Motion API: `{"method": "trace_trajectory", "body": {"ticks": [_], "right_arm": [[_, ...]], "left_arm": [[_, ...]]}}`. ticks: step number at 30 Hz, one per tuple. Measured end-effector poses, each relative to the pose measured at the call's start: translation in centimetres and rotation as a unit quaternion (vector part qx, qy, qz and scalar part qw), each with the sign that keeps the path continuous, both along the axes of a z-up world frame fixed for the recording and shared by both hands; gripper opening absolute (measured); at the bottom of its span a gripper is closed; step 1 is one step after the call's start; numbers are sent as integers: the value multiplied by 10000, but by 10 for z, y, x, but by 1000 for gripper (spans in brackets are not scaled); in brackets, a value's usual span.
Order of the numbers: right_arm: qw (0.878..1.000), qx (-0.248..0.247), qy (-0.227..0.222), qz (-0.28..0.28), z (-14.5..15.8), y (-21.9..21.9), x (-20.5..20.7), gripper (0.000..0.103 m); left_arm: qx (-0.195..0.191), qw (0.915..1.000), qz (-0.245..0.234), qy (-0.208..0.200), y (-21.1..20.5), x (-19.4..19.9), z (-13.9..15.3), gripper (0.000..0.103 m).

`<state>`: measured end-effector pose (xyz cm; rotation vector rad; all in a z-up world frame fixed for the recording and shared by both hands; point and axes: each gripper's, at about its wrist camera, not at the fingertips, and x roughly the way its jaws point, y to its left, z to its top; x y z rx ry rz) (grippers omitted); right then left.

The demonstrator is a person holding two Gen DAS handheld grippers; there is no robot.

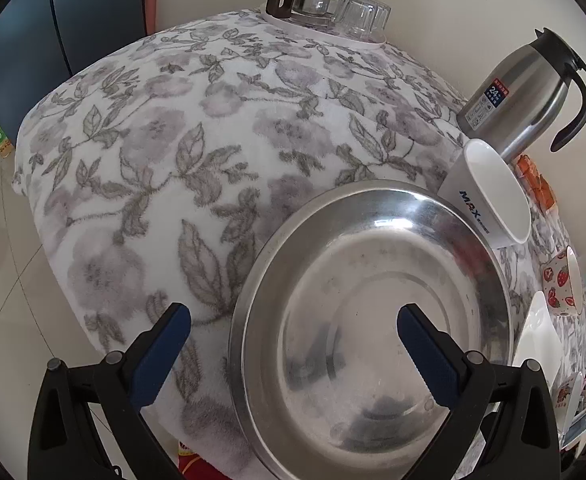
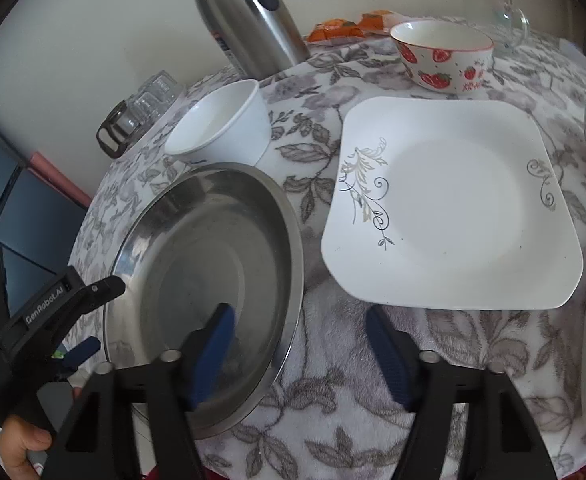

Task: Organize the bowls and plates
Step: 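Move both grippers to the steel tray rim and close them on it, then lift the steel tray off the table with both grippers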

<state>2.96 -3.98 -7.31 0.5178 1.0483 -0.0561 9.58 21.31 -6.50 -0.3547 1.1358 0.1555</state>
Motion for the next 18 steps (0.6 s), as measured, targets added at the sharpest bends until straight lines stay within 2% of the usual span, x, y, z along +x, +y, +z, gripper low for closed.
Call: {"method": "trace_trajectory", "body": {"ticks": [2,6,8,10,15,18], "right_arm": [[9999,96,18,-44,-3,-3,3,47],[9997,219,11,-50,-6,-5,7,34],[9997,237,-21,-9,-6,-4,8,28],[9996,264,-47,32,-6,-2,10,21],[9995,296,-41,77,-9,0,13,16],[9994,338,36,71,-14,0,14,12]], "left_arm": [[-24,10000,-9,7,1,3,-2,97],[-24,10000,-9,58,3,7,-7,69],[-66,9999,-25,100,3,9,-10,60],[62,9999,3,118,4,11,-12,52],[129,9998,139,108,12,10,-16,34],[151,9996,167,159,15,10,-22,29]]}}
